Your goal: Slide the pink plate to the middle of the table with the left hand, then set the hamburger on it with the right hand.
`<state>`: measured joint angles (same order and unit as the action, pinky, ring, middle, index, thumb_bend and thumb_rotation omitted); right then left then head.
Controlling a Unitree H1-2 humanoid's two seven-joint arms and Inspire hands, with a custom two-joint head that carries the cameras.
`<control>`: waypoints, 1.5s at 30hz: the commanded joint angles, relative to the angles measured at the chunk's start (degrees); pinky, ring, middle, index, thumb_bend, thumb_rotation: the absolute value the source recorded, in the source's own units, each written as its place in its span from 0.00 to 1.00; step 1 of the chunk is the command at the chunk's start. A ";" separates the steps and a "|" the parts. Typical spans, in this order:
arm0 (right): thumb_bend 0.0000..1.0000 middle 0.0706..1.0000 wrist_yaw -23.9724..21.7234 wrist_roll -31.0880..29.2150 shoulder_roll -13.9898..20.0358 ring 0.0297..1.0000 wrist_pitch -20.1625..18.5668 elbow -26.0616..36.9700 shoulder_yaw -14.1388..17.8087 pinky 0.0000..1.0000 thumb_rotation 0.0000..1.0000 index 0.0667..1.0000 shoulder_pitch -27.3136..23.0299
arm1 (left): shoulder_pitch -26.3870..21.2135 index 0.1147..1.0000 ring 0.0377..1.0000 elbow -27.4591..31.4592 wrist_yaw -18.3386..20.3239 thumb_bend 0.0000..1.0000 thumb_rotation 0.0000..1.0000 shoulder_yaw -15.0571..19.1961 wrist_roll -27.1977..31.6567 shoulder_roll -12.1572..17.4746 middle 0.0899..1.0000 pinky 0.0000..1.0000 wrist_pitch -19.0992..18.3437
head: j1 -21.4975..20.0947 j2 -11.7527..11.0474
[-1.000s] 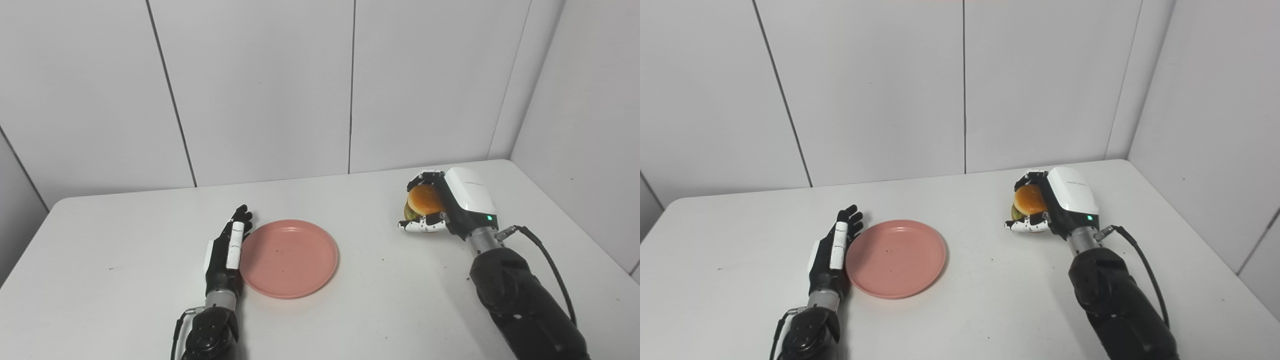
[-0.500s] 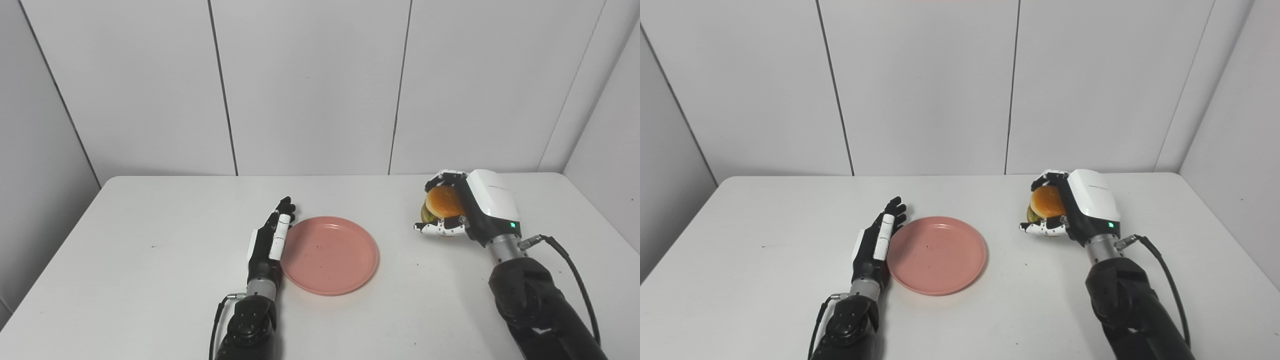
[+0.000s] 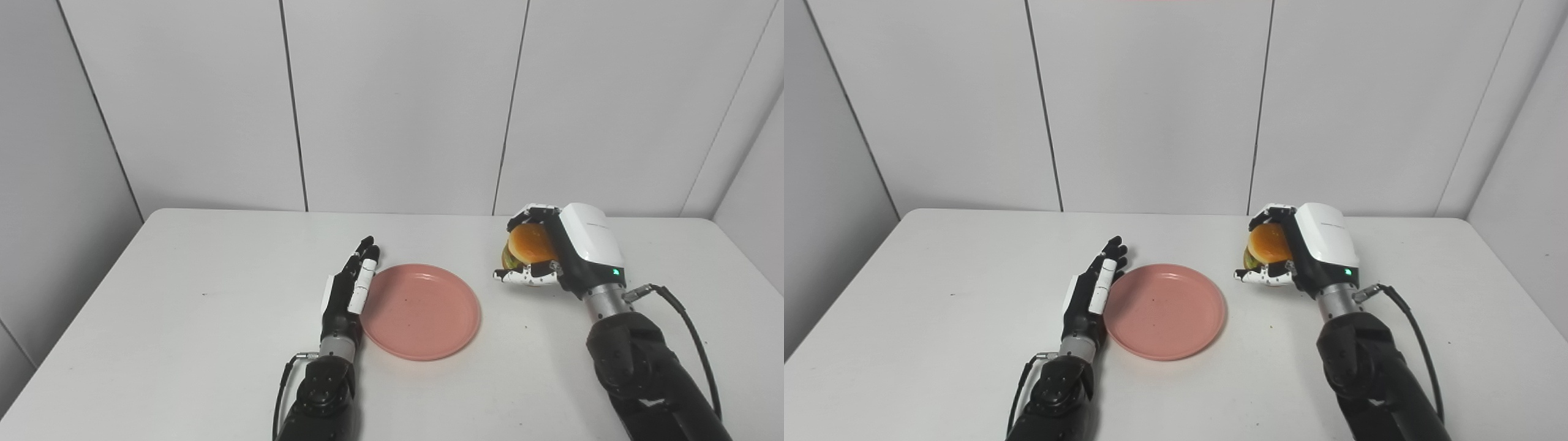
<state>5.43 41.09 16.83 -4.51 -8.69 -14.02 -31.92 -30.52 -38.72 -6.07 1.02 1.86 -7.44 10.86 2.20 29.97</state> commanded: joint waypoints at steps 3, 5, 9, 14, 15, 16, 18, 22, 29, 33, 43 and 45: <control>0.52 0.40 1.81 0.76 -2.02 0.37 2.61 -1.94 -1.28 0.32 0.00 0.47 -4.69 | -1.27 0.84 0.91 -0.57 -0.05 0.94 0.89 -0.71 -0.57 -1.29 0.89 0.93 -0.84 | 0.21 -0.06; 0.52 0.41 2.34 0.53 -2.99 0.39 3.15 -3.37 -1.70 0.33 0.00 0.47 -5.20 | -1.22 0.84 0.91 -0.38 -0.04 0.94 0.89 -0.65 -0.51 -1.28 0.89 0.94 -0.95 | 0.21 -0.06; 0.52 0.39 3.08 0.08 -4.80 0.37 4.13 -5.77 -2.16 0.33 0.00 0.48 -5.87 | -1.14 0.85 0.91 -0.31 -0.18 0.93 0.90 -0.65 -0.70 -1.16 0.89 0.94 -0.83 | 0.32 0.00; 0.52 0.38 4.47 0.24 -6.65 0.35 4.61 -8.69 -3.07 0.31 0.00 0.48 -6.59 | -1.06 0.85 0.91 -0.33 -0.07 0.92 0.89 -0.53 -0.47 -1.14 0.89 0.94 -0.62 | 0.29 0.24; 0.52 0.38 4.62 0.28 -6.85 0.35 4.55 -8.97 -3.19 0.31 0.00 0.47 -6.69 | -1.05 0.84 0.91 -0.31 -0.07 0.92 0.90 -0.53 -0.48 -1.13 0.89 0.94 -0.62 | 0.29 0.24; 0.52 0.38 4.79 0.29 -7.21 0.35 4.37 -9.46 -3.31 0.31 0.00 0.47 -6.79 | -1.04 0.84 0.91 -0.27 -0.09 0.92 0.90 -0.51 -0.45 -1.15 0.89 0.94 -0.68 | 0.29 0.20; 0.52 0.38 5.21 0.42 -8.07 0.34 4.43 -10.92 -3.75 0.31 0.00 0.47 -7.13 | -1.02 0.84 0.91 -0.20 -0.08 0.93 0.90 -0.52 -0.44 -1.20 0.89 0.94 -0.87 | 0.33 0.23; 0.52 0.37 5.91 0.74 -9.32 0.33 5.09 -13.70 -5.14 0.29 0.00 0.48 -8.00 | -0.86 0.85 0.92 -0.04 0.18 0.93 0.90 -0.65 -0.43 -1.19 0.90 0.92 -0.67 | 0.53 0.44; 0.52 0.35 7.93 0.50 -11.74 0.29 6.22 -18.34 -6.92 0.25 0.00 0.47 -9.07 | -0.93 0.85 0.89 -0.30 -0.35 0.93 0.90 -0.82 -1.06 -0.98 0.89 0.89 -0.73 | 0.48 0.66; 0.52 0.35 7.50 -0.22 -12.71 0.31 6.00 -19.47 -7.27 0.28 0.00 0.48 -9.12 | -1.14 0.85 0.88 -1.20 -0.22 0.92 0.92 -0.73 -1.47 -0.95 0.88 0.87 0.13 | 0.67 0.73; 0.52 0.36 7.97 0.05 -13.67 0.32 5.27 -23.39 -8.31 0.28 0.00 0.48 -9.18 | -1.47 0.86 0.87 -1.77 -0.48 0.91 0.93 -0.67 -1.78 -0.78 0.88 0.85 0.89 | 0.86 0.95; 0.52 0.36 7.65 -0.26 -13.82 0.32 5.21 -24.02 -8.35 0.28 0.00 0.47 -9.10 | -1.47 0.86 0.87 -1.85 -0.45 0.91 0.93 -0.68 -1.83 -0.71 0.88 0.85 1.32 | 0.75 1.03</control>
<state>11.98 41.04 3.70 -0.31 -33.52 -22.57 -37.66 -30.85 -39.79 -6.24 0.93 0.75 -7.60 12.32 2.90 30.94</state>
